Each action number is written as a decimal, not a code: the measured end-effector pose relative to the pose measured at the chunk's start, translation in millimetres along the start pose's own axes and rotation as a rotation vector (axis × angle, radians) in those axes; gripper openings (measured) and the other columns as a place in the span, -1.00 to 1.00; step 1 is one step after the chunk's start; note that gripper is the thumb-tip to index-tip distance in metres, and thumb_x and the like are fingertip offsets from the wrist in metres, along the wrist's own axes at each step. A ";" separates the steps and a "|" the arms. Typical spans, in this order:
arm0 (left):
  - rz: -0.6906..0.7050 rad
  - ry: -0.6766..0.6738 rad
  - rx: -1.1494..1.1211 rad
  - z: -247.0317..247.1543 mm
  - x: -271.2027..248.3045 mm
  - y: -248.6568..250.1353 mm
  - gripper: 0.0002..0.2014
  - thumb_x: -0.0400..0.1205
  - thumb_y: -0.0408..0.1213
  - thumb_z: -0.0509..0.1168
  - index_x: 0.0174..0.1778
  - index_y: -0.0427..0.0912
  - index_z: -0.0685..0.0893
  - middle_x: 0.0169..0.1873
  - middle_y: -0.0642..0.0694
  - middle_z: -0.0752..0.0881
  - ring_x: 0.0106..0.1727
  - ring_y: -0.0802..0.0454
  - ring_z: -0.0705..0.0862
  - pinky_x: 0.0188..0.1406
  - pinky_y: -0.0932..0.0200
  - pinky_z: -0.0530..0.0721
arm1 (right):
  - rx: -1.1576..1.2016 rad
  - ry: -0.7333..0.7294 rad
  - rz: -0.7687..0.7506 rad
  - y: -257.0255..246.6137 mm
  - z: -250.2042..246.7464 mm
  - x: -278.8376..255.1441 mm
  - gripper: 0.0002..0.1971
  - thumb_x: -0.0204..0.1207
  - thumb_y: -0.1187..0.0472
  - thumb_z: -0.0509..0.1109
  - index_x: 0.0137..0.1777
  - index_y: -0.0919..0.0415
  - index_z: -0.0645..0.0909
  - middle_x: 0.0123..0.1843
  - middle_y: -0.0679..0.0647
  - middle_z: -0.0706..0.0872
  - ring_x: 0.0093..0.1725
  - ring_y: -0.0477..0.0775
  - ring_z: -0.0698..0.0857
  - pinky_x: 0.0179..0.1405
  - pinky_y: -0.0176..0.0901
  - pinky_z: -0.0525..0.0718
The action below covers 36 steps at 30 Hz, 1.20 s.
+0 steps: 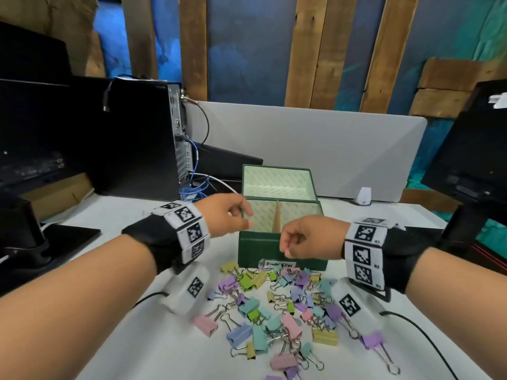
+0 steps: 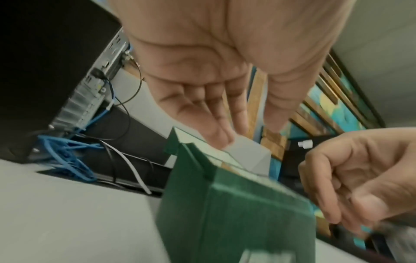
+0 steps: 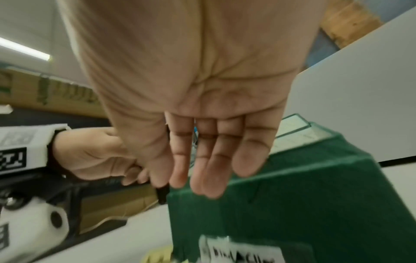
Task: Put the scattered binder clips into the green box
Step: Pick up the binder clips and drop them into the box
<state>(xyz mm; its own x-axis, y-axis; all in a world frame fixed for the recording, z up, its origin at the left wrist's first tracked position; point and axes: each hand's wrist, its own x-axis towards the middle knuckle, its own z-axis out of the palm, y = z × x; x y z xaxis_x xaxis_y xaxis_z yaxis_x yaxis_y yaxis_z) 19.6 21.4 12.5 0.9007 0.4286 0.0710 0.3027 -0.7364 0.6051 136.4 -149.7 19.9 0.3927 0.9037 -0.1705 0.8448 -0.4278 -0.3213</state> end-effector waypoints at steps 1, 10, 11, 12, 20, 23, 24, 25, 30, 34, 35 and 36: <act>-0.022 -0.072 0.053 -1.0 -8.3 -3.6 -0.82 0.53 -0.10 0.38 0.03 0.06 0.65 -0.23 -0.01 0.69 -0.26 0.06 0.64 -0.16 0.13 0.69 | -0.043 -0.063 -0.004 0.0 4.2 -0.5 -0.91 0.52 0.14 0.37 -0.01 -0.02 0.66 -0.05 -0.06 0.77 -0.16 -0.13 0.68 -0.07 -0.34 0.65; -0.094 -0.312 0.544 21.5 -29.9 -34.9 -0.48 0.56 -0.11 0.34 0.45 0.21 0.40 0.32 0.03 0.56 0.04 0.13 0.60 0.14 0.28 0.52 | -0.287 -0.242 -0.134 -22.9 26.4 17.2 -0.58 0.57 0.24 0.29 0.39 -0.13 0.53 0.32 -0.14 0.61 0.16 -0.10 0.64 0.01 -0.50 0.48; -0.076 -0.313 0.568 24.0 -27.7 -35.8 -0.46 0.57 -0.13 0.34 0.47 0.24 0.37 0.35 0.02 0.53 0.17 0.07 0.60 0.25 0.21 0.50 | -0.316 -0.264 -0.144 -24.9 29.0 20.5 -0.55 0.56 0.26 0.29 0.41 -0.13 0.52 0.42 -0.07 0.55 0.28 -0.01 0.60 0.14 -0.37 0.49; -0.062 -0.323 0.587 26.1 -24.6 -37.4 -0.45 0.57 -0.14 0.34 0.47 0.25 0.36 0.37 0.00 0.51 0.28 0.03 0.58 0.31 0.16 0.48 | -0.340 -0.282 -0.150 -26.5 31.0 23.4 -0.53 0.54 0.28 0.29 0.41 -0.13 0.51 0.48 0.00 0.50 0.35 0.06 0.57 0.25 -0.24 0.51; -0.049 -0.362 0.515 36.2 -10.8 -43.7 -0.50 0.56 -0.19 0.37 0.41 0.18 0.47 0.37 -0.03 0.54 0.35 0.00 0.56 0.13 0.32 0.37 | -0.378 -0.318 -0.179 -28.9 38.0 28.9 -0.52 0.54 0.30 0.29 0.43 -0.11 0.50 0.35 0.08 0.53 0.27 0.16 0.59 0.13 -0.12 0.52; -0.033 -0.347 0.514 36.7 -10.8 -45.0 -0.55 0.55 -0.22 0.37 0.37 0.11 0.51 0.33 -0.02 0.58 0.27 0.03 0.59 0.07 0.34 0.37 | -0.390 -0.304 -0.186 -27.2 41.9 31.9 -0.53 0.53 0.30 0.30 0.41 -0.10 0.51 0.38 0.07 0.53 0.27 0.14 0.59 0.03 -0.20 0.48; -0.038 -0.338 0.508 37.4 -11.0 -46.5 -0.56 0.54 -0.23 0.39 0.34 0.09 0.53 0.31 -0.01 0.59 0.20 0.05 0.59 0.06 0.32 0.39 | -0.386 -0.298 -0.181 -27.2 42.8 32.5 -0.53 0.52 0.30 0.32 0.39 -0.10 0.52 0.38 0.06 0.53 0.27 0.13 0.59 0.01 -0.22 0.47; -0.043 -0.330 0.499 38.2 -11.1 -47.2 -0.57 0.52 -0.24 0.41 0.31 0.07 0.55 0.28 0.00 0.59 0.12 0.08 0.56 0.05 0.29 0.42 | -0.381 -0.290 -0.174 -27.1 43.1 32.4 -0.54 0.51 0.30 0.33 0.38 -0.08 0.52 0.37 0.05 0.53 0.27 0.12 0.59 0.01 -0.22 0.48; -0.061 -0.282 0.474 39.1 -10.2 -50.7 -0.62 0.44 -0.22 0.47 0.16 0.06 0.59 -0.21 0.21 0.52 -0.09 0.13 0.52 -0.08 0.28 0.47 | -0.397 -0.271 -0.175 -31.6 45.1 37.7 -0.62 0.47 0.29 0.38 0.27 0.04 0.52 0.27 0.13 0.58 0.20 0.20 0.62 0.07 -0.07 0.59; -0.069 -0.285 0.463 39.6 -10.2 -51.2 -0.60 0.40 -0.17 0.50 0.13 0.08 0.58 -0.12 0.17 0.59 -0.13 0.14 0.57 -0.21 0.31 0.52 | -0.428 -0.259 -0.174 -34.7 51.3 44.8 -0.52 0.44 0.22 0.45 0.33 -0.06 0.45 0.26 0.13 0.60 0.18 0.19 0.63 0.08 -0.06 0.60; -0.078 -0.292 0.468 39.0 -10.3 -50.3 -0.58 0.39 -0.16 0.51 0.14 0.08 0.58 -0.11 0.16 0.60 -0.12 0.13 0.58 -0.15 0.28 0.55 | -0.435 -0.263 -0.172 -34.6 52.3 45.9 -0.48 0.44 0.22 0.46 0.37 -0.09 0.43 0.27 0.13 0.60 0.19 0.19 0.63 0.11 -0.04 0.60; -0.088 -0.299 0.477 38.3 -10.6 -49.2 -0.56 0.39 -0.16 0.51 0.16 0.08 0.56 -0.09 0.15 0.59 -0.10 0.12 0.57 -0.07 0.25 0.56 | -0.435 -0.268 -0.169 -34.1 52.7 47.0 -0.45 0.44 0.22 0.47 0.40 -0.11 0.41 0.26 0.12 0.60 0.19 0.18 0.63 0.11 -0.04 0.60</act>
<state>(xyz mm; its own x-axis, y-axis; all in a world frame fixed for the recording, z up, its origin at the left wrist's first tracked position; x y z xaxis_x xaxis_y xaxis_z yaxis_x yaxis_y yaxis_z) 7.0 33.1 -48.5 0.8939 0.3831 -0.2330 0.4251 -0.8893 0.1685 106.9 -93.6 -26.3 0.1794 0.8988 -0.3999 0.9832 -0.1780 0.0409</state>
